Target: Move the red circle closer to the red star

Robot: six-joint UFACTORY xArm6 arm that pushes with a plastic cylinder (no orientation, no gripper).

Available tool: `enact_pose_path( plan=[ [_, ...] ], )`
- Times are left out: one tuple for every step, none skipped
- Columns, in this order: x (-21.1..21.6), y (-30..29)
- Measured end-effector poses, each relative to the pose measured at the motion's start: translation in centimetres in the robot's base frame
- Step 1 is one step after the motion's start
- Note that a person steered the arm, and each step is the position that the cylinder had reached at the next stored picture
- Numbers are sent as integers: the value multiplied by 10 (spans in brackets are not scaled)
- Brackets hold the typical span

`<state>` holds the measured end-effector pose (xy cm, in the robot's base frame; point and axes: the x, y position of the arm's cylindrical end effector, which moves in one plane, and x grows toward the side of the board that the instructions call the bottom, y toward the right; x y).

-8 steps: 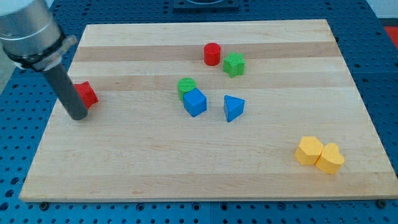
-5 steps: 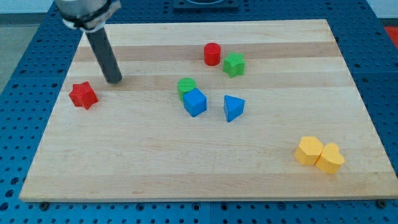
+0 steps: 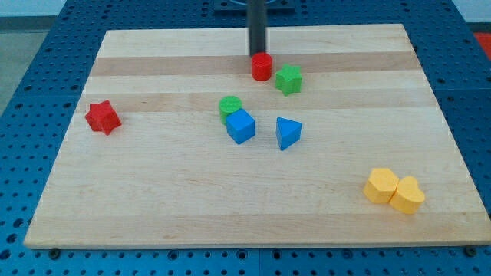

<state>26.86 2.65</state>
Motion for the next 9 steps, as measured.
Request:
enact_pose_path(
  plan=[
    [3, 29],
    [13, 29],
    [30, 29],
    [45, 18],
    [43, 3],
    [25, -4],
    [20, -21],
    [24, -51],
    [35, -82]
  ],
)
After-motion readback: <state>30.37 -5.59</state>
